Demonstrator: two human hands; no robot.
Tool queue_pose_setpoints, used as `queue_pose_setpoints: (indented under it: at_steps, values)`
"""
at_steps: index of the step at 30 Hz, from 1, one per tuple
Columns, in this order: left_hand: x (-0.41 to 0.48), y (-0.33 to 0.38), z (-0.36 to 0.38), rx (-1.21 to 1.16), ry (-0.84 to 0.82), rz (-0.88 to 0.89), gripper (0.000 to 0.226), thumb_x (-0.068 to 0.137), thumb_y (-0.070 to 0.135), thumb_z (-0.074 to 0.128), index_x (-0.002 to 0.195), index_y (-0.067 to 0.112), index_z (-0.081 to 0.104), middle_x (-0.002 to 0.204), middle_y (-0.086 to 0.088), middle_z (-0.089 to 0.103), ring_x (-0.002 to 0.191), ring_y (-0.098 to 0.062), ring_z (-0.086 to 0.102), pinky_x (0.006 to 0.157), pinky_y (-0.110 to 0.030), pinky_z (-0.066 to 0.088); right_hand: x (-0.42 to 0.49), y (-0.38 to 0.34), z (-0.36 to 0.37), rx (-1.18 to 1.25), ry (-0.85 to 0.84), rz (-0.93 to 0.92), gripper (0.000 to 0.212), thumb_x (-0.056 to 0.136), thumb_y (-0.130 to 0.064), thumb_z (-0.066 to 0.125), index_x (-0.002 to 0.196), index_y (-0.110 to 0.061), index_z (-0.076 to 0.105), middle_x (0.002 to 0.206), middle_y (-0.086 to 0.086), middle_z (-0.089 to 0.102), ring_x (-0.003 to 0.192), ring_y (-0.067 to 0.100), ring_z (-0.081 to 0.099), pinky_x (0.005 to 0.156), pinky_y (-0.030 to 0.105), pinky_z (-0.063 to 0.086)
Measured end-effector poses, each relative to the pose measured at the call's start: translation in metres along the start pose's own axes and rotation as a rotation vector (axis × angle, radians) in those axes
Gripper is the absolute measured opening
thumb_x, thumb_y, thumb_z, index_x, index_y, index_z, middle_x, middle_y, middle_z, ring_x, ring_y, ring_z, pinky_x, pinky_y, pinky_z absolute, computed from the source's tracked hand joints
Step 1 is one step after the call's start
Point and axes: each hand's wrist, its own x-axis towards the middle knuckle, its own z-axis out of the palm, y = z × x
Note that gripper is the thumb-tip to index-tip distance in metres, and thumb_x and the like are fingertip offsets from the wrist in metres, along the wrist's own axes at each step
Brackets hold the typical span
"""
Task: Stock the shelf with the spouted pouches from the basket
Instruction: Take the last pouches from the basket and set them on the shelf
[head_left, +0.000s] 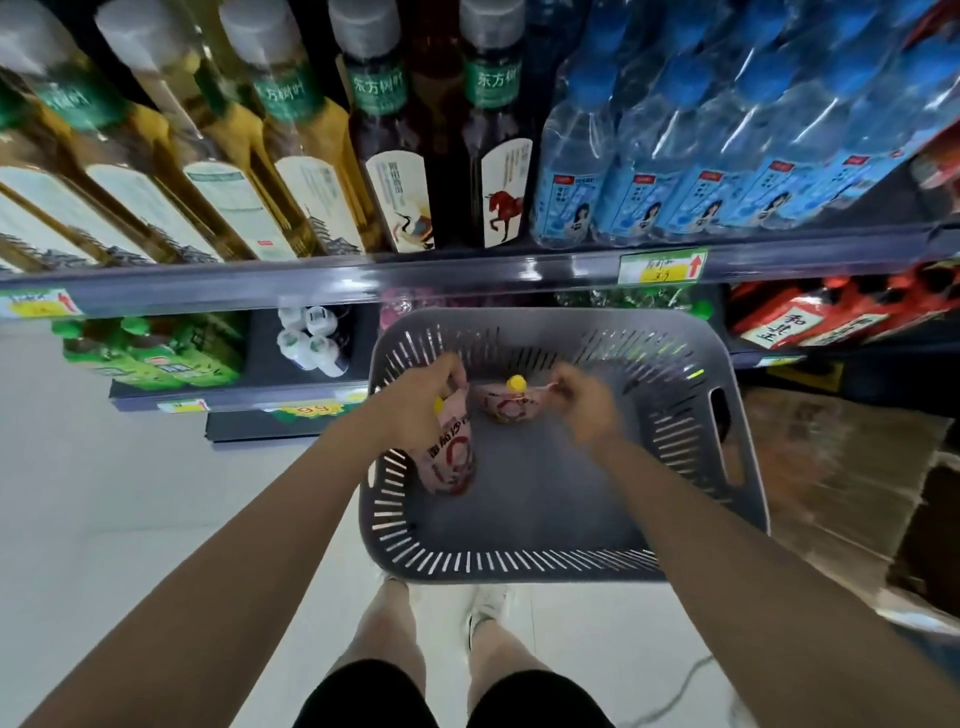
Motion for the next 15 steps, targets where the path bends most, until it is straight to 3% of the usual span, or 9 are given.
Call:
queue_pose_setpoints:
  at_steps: [2, 5, 8, 10, 12, 15]
  values:
    - [0.004, 0.006, -0.002, 0.008, -0.036, 0.01, 0.042, 0.079, -0.012, 0.055, 0.104, 0.02, 0.043, 0.101, -0.003, 0.051, 0.087, -0.021, 0.051, 0.066, -0.028, 0.042, 0.002, 0.0, -0.025, -0.036, -0.073, 0.01, 0.013, 0.082, 0.006, 0.063, 0.072, 0.002, 0.056, 0.064, 0.008, 0.044, 0.065, 0.008, 0.045, 0.061, 0.028, 0.037]
    - [0.011, 0.016, -0.002, 0.091, -0.145, 0.05, 0.051, 0.074, -0.017, 0.052, 0.11, 0.019, 0.045, 0.103, -0.008, 0.055, 0.089, -0.027, 0.056, 0.066, -0.034, 0.043, 0.008, 0.0, -0.065, -0.082, -0.273, 0.059, 0.013, 0.077, 0.004, 0.071, 0.073, 0.006, 0.058, 0.063, 0.007, 0.045, 0.055, 0.004, 0.046, 0.051, 0.019, 0.035]
    - [0.018, 0.017, 0.002, 0.073, -0.21, 0.055, 0.052, 0.074, -0.019, 0.049, 0.109, 0.021, 0.047, 0.098, -0.006, 0.058, 0.087, -0.026, 0.056, 0.067, -0.039, 0.046, 0.01, 0.011, -0.082, -0.158, -0.368, 0.145, 0.013, 0.077, 0.006, 0.07, 0.073, 0.004, 0.058, 0.067, 0.007, 0.048, 0.061, 0.013, 0.048, 0.05, 0.013, 0.04]
    - [0.022, 0.014, 0.006, 0.041, -0.192, 0.085, 0.049, 0.075, -0.018, 0.052, 0.103, 0.022, 0.05, 0.084, 0.001, 0.058, 0.08, -0.023, 0.056, 0.065, -0.037, 0.047, 0.014, 0.021, -0.081, -0.107, -0.354, 0.247, 0.008, 0.082, 0.002, 0.066, 0.087, 0.003, 0.061, 0.076, 0.006, 0.053, 0.069, 0.017, 0.054, 0.053, 0.02, 0.046]
    - [0.023, 0.013, 0.01, 0.012, -0.157, 0.105, 0.045, 0.077, -0.016, 0.056, 0.103, 0.02, 0.053, 0.078, 0.005, 0.057, 0.079, -0.021, 0.058, 0.066, -0.035, 0.048, 0.023, 0.029, -0.077, -0.096, -0.27, 0.311, 0.023, 0.087, -0.007, 0.063, 0.107, 0.003, 0.061, 0.086, 0.008, 0.059, 0.079, 0.022, 0.057, 0.059, 0.027, 0.047]
    - [0.027, 0.009, 0.015, -0.049, -0.073, 0.081, 0.039, 0.082, -0.01, 0.058, 0.112, 0.015, 0.056, 0.096, 0.0, 0.064, 0.093, -0.018, 0.061, 0.08, -0.03, 0.049, 0.036, 0.037, -0.068, -0.32, -0.226, 0.334, 0.032, 0.092, -0.016, 0.058, 0.119, 0.001, 0.059, 0.102, 0.014, 0.066, 0.091, 0.028, 0.062, 0.067, 0.025, 0.047]
